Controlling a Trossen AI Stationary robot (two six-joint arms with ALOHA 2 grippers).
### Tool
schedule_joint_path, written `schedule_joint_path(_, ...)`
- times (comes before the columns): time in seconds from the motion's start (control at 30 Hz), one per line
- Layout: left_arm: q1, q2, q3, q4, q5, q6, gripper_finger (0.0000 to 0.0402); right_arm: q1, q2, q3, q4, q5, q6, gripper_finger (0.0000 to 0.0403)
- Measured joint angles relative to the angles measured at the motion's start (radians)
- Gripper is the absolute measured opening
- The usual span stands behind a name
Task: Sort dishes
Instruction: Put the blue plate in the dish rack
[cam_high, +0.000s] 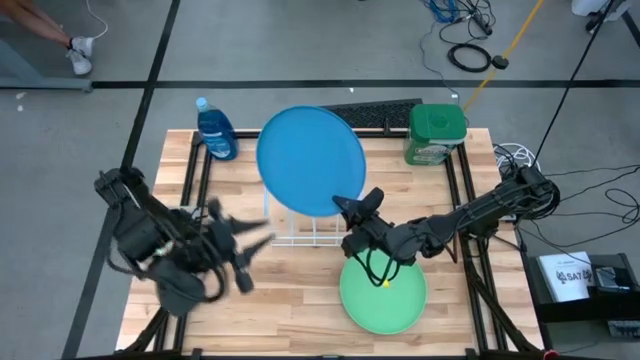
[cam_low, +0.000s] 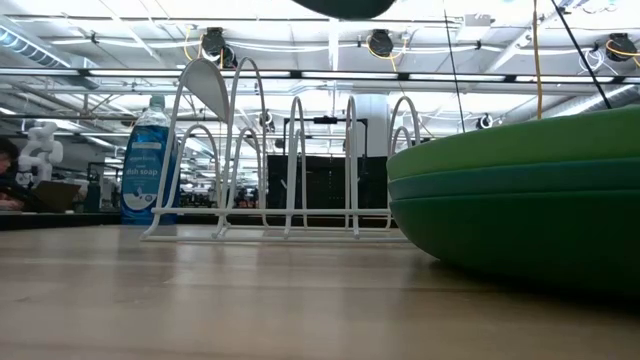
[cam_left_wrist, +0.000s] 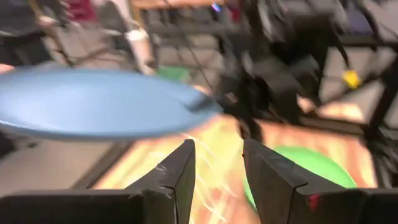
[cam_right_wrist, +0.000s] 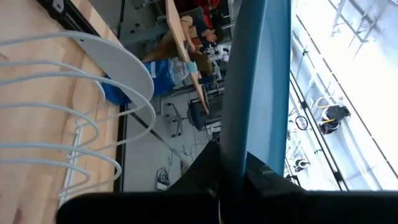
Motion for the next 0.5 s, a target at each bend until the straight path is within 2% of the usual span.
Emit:
schedule_joint_path(0.1,0.004,0.053,-0.05,0.111,0.095,0.082,0.0136,-0.008,0.0,0.0,0.021,-0.008,-0.005,0.0006)
schedule_joint_path(0.17,0.011,0.094,-0.059,0.209,0.107,0.195,0.0136,-0.014,0.0,0.0,0.043,-0.008,-0.013,0.0006)
schedule_joint_path(0.23,0.011,0.125,-0.062,0.258,0.057,0.313,0.0136,-0.02,0.0,0.0,0.066,-0.008,-0.027,0.0006)
schedule_joint_path(0.3,0.011,0.135,-0.063,0.242,-0.01,0.365,0.0136,-0.023,0.0,0.0,0.086,-0.009,-0.036,0.0006)
schedule_joint_path(0.37,0.011,0.109,-0.064,0.205,-0.076,0.365,0.0136,-0.022,0.0,0.0,0.098,-0.009,-0.037,0.0006)
schedule_joint_path(0.5,0.002,0.012,-0.075,0.185,-0.103,0.347,0.0136,-0.021,0.0,-0.001,0.097,-0.012,-0.027,0.0006)
